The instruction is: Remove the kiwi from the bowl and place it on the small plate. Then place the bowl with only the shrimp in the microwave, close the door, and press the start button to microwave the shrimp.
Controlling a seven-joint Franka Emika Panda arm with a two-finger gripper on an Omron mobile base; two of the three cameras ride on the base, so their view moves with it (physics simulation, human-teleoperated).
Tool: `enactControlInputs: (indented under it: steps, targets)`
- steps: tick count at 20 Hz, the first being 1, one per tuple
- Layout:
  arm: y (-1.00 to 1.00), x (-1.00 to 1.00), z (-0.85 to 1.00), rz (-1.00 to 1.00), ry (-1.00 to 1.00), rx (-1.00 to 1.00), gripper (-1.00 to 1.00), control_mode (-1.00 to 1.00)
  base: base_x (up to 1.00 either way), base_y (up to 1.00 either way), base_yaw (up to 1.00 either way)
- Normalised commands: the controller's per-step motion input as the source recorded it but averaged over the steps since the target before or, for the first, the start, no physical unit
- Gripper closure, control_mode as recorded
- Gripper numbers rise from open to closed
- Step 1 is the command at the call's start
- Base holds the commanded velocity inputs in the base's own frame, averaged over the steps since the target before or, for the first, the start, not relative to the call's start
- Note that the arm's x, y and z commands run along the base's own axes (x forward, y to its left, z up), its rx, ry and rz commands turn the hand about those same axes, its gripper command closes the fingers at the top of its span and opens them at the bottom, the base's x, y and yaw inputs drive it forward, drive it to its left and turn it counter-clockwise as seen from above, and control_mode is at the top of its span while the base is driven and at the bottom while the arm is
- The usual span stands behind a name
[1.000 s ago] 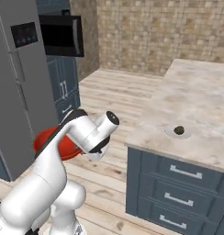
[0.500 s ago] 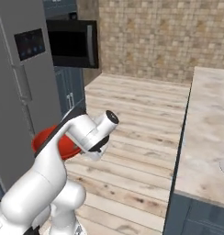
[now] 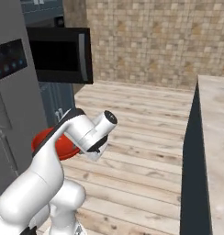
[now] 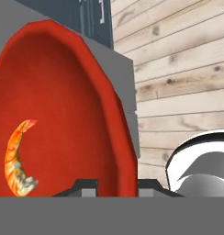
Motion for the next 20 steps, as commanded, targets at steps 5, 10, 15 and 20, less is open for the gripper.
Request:
enactControlInputs:
  steps: [5, 10, 15, 20]
  targets:
    - [0.0, 0.0, 0.0, 0.0, 0.0, 0.0, 1.0, 1.0, 1.0, -0.26, -0.02]
    - [0.0, 0.0, 0.0, 0.0, 0.0, 0.0, 1.0, 1.0, 1.0, -0.26, 0.0]
    - [0.0, 0.0, 0.0, 0.0, 0.0, 0.0, 1.0, 1.0, 1.0, -0.43, 0.0]
    - [0.0, 0.0, 0.0, 0.0, 0.0, 0.0, 1.0, 1.0, 1.0, -0.4, 0.04]
